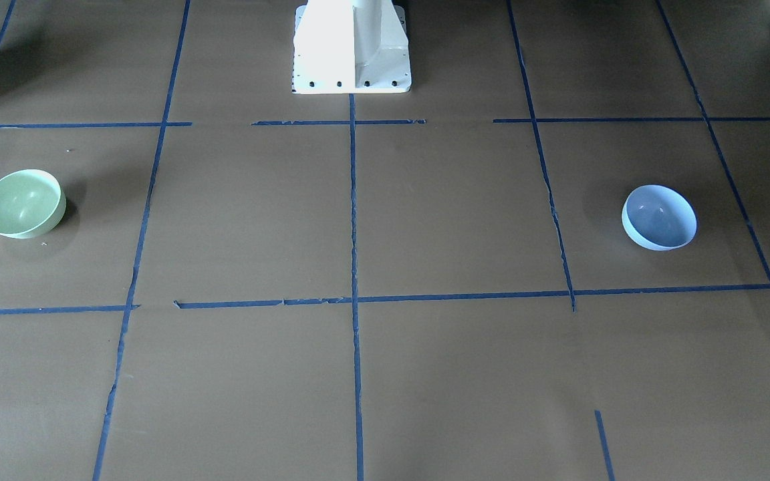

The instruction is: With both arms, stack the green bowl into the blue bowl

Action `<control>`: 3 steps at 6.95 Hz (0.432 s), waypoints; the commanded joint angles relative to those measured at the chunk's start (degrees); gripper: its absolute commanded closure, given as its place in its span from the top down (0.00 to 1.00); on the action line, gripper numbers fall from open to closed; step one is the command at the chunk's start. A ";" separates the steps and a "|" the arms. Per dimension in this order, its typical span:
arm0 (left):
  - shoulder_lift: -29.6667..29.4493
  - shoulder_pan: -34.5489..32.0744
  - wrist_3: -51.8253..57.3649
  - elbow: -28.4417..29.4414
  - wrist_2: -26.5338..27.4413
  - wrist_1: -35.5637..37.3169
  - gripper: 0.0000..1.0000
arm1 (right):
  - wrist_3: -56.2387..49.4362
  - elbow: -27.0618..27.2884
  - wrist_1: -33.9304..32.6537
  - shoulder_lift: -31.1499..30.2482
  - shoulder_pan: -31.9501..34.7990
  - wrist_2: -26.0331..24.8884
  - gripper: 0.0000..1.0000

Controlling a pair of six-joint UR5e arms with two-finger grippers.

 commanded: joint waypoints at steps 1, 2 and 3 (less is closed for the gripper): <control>0.22 0.29 -10.69 0.59 -0.12 -7.92 1.00 | 0.00 0.09 0.03 0.00 0.00 0.03 1.00; 1.44 0.99 -14.23 0.68 -0.47 -11.72 1.00 | 0.00 0.09 0.03 0.00 0.00 0.03 1.00; 1.54 2.48 -17.49 1.64 -4.39 -14.89 1.00 | 0.00 0.01 0.03 0.00 0.00 -0.06 1.00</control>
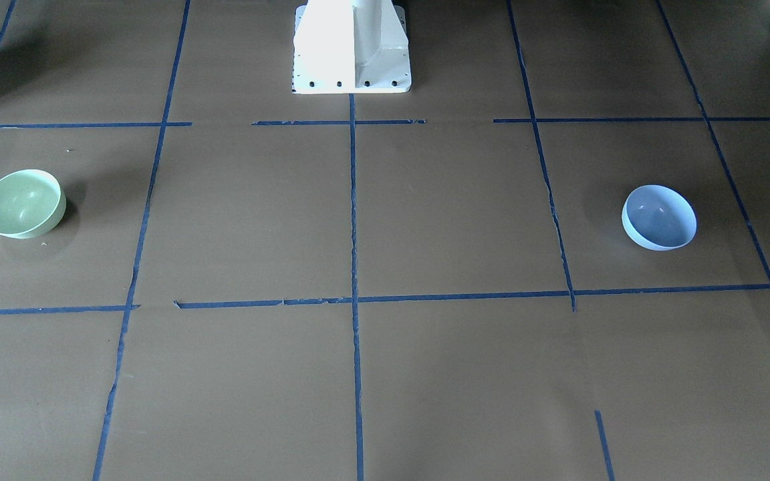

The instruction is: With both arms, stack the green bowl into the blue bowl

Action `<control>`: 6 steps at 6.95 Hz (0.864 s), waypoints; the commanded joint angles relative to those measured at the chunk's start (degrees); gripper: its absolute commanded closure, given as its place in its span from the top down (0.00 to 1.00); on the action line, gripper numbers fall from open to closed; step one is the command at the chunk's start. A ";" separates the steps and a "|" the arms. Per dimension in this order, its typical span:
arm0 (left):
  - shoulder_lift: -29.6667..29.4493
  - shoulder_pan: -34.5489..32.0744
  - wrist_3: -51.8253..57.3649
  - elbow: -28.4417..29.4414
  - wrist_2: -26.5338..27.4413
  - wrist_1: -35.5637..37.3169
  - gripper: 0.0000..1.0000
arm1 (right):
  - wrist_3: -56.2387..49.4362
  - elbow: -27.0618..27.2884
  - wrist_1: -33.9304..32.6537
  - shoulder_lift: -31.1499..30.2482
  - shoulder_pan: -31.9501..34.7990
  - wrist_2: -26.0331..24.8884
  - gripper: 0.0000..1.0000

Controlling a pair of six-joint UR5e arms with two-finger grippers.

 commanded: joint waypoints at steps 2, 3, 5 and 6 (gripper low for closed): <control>0.54 8.85 -14.86 3.68 -3.17 -15.92 1.00 | 0.00 0.03 0.09 0.00 0.00 -0.07 1.00; 0.54 12.02 -20.66 5.09 -3.08 -21.81 1.00 | 0.00 0.03 0.09 0.00 0.00 -0.15 1.00; 0.37 20.89 -36.82 5.45 -1.59 -33.95 1.00 | 0.00 0.11 0.09 0.09 0.00 0.02 1.00; -0.07 23.80 -38.28 5.37 0.59 -34.44 1.00 | 0.00 0.11 0.09 0.00 0.00 -0.07 1.00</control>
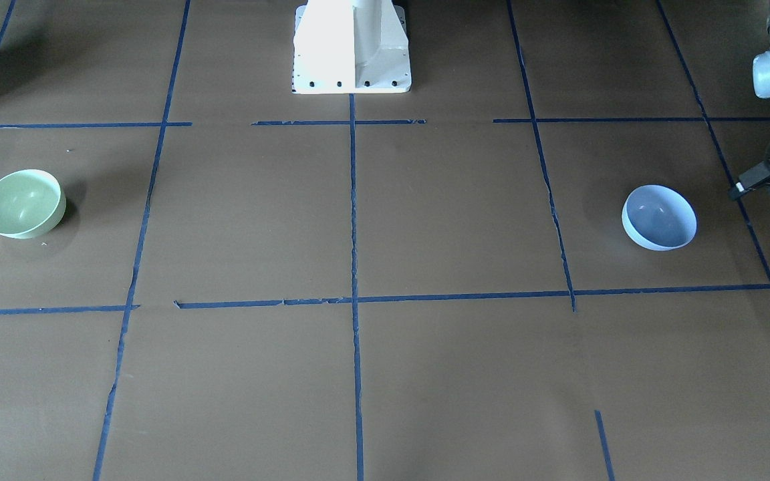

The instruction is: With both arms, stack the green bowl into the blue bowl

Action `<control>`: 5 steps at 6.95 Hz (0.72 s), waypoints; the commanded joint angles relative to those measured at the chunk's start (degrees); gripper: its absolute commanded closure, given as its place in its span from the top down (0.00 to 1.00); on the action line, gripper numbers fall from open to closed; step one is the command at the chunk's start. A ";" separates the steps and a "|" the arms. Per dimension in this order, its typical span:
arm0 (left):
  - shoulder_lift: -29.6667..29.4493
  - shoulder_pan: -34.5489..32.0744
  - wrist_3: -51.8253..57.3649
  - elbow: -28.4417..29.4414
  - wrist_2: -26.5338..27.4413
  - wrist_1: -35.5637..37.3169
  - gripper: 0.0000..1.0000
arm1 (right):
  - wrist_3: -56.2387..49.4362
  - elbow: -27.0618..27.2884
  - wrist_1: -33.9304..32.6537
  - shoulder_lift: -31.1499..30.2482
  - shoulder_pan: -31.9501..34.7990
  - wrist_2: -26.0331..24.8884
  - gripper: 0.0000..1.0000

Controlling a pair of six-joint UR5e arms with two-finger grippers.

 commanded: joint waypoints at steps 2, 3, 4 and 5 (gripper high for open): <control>-1.85 6.40 -4.63 0.52 2.09 -2.88 1.00 | 0.00 -0.07 0.00 -0.04 0.00 -0.03 1.00; -3.60 7.45 -4.46 2.69 2.09 -2.96 0.96 | 0.00 -0.07 0.09 -0.04 0.00 -0.12 1.00; -5.01 7.72 -4.63 3.76 2.09 -2.88 0.95 | 0.00 0.02 0.09 0.05 0.00 -0.12 1.00; -5.03 7.73 -4.72 3.77 2.09 -2.96 0.81 | 0.00 0.02 0.09 -0.04 0.00 -0.12 1.00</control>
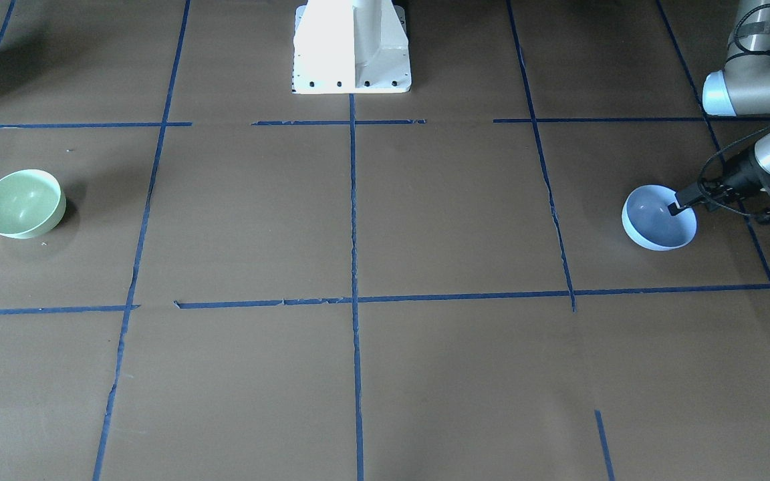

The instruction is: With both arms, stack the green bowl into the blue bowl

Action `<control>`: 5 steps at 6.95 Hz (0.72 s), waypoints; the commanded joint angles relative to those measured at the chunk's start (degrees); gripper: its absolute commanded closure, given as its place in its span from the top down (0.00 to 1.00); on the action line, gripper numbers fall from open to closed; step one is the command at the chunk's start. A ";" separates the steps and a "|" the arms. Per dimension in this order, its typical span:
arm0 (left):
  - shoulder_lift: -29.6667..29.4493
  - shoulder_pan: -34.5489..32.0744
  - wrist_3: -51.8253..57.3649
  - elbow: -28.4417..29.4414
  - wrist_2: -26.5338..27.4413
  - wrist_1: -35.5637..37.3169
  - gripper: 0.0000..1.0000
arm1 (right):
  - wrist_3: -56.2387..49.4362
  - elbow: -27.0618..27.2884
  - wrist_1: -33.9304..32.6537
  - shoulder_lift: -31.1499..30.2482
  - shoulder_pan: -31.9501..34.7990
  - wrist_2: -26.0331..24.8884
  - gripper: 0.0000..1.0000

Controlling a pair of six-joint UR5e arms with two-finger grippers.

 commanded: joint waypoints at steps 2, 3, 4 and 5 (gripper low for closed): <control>-0.30 0.25 -0.03 1.00 -0.34 0.38 0.24 | 0.00 0.04 0.10 -0.21 0.00 0.17 1.00; -0.12 0.16 -0.03 0.57 -0.34 0.39 0.08 | 0.00 0.04 0.10 -0.12 0.00 0.25 1.00; 0.14 -0.10 -0.46 -1.53 -0.78 1.34 0.04 | 0.00 -0.05 0.19 0.05 0.00 0.17 1.00; 0.32 -0.45 -0.47 -3.72 -2.78 3.44 0.00 | 0.00 0.04 0.19 -0.03 0.00 0.34 1.00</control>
